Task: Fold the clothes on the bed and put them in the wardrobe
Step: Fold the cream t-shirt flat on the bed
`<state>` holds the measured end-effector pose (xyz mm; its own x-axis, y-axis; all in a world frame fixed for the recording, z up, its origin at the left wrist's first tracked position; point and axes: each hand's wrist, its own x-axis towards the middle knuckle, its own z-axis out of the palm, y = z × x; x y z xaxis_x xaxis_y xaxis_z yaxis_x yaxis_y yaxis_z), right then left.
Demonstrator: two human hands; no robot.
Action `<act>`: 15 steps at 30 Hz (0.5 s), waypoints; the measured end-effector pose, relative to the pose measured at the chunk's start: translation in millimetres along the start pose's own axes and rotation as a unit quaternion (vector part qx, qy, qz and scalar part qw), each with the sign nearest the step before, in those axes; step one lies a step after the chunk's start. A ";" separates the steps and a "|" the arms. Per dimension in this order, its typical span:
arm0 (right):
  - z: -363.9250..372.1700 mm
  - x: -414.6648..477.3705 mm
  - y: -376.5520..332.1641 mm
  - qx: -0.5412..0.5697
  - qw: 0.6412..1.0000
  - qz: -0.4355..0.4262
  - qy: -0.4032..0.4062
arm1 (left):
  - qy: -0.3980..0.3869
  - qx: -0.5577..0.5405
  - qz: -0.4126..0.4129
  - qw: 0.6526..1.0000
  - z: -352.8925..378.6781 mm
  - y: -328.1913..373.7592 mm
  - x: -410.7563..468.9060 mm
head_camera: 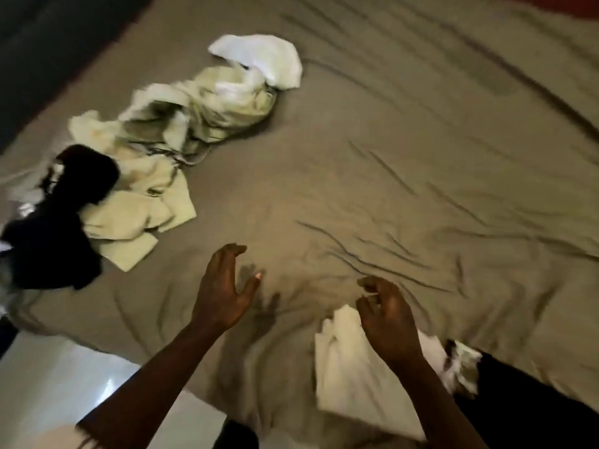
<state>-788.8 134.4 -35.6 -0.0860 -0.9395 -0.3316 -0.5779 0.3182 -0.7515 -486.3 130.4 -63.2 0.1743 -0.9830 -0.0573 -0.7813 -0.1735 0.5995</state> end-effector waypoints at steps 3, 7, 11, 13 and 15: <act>67.4 59.6 -61.6 -0.040 0.994 -0.011 -0.099 | 0.043 0.058 -0.062 0.995 -22.8 -72.3 58.7; 173.7 125.1 -139.5 -0.080 0.971 -0.024 -0.226 | 0.088 0.125 -0.170 0.974 -46.4 -162.5 107.7; 303.4 180.4 -200.9 -0.139 0.945 -0.077 -0.286 | 0.082 0.108 -0.271 0.953 -57.5 -257.2 135.4; 351.0 195.9 -222.4 -0.178 0.932 -0.131 -0.286 | 0.080 0.118 -0.263 0.954 -59.4 -281.3 142.8; 395.8 208.4 -241.4 -0.221 0.906 -0.197 -0.302 | 0.087 0.109 -0.255 0.957 -61.5 -298.3 153.5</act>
<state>-345.9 -87.8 -149.0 0.5804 -0.6859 -0.4389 -0.7470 -0.2339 -0.6223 -189.6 35.0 -201.8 0.6489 -0.7454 -0.1527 -0.6711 -0.6552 0.3469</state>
